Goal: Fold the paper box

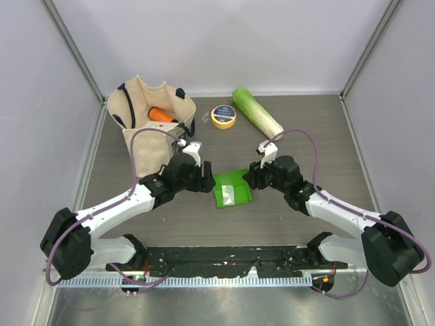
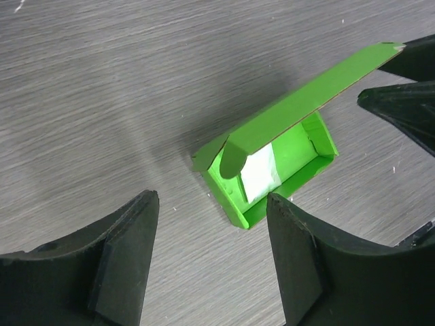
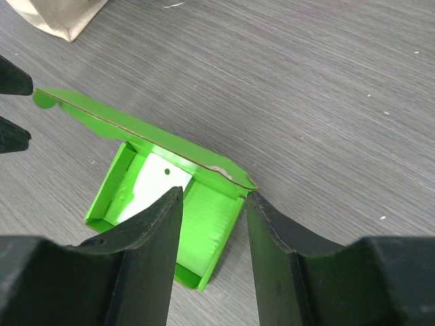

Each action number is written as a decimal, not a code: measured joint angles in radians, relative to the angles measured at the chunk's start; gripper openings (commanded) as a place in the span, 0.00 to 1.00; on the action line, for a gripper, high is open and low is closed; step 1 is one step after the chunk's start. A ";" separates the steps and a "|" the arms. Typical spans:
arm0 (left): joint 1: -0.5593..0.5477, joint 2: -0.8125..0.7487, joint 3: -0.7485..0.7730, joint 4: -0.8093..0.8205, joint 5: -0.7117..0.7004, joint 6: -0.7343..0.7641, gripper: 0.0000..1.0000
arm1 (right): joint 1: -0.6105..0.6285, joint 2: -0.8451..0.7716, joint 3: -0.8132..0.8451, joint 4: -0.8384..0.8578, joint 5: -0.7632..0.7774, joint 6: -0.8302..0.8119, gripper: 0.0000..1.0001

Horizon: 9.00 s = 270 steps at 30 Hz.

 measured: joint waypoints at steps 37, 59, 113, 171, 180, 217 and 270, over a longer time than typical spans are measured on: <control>0.000 0.216 0.098 0.025 0.046 0.035 0.13 | -0.040 0.099 0.015 0.080 -0.062 -0.106 0.24; -0.058 0.338 0.318 -0.124 -0.354 -0.066 0.00 | 0.242 0.188 0.011 0.298 0.553 -0.014 0.01; -0.273 0.358 -0.018 0.171 -0.692 -0.385 0.00 | 0.710 0.296 -0.111 0.518 1.275 0.163 0.60; -0.285 0.085 -0.055 0.011 -0.299 -0.208 0.67 | 0.081 0.218 -0.094 0.133 0.166 0.700 0.58; -0.032 0.278 0.202 -0.056 -0.001 -0.142 0.60 | 0.081 0.196 -0.094 0.124 0.166 0.599 0.59; 0.099 0.533 0.183 0.144 0.252 -0.124 0.56 | -0.040 0.237 -0.091 0.126 0.073 0.512 0.33; 0.194 0.661 0.196 0.429 0.586 -0.331 0.40 | -0.360 0.449 -0.143 0.418 -0.409 0.676 0.23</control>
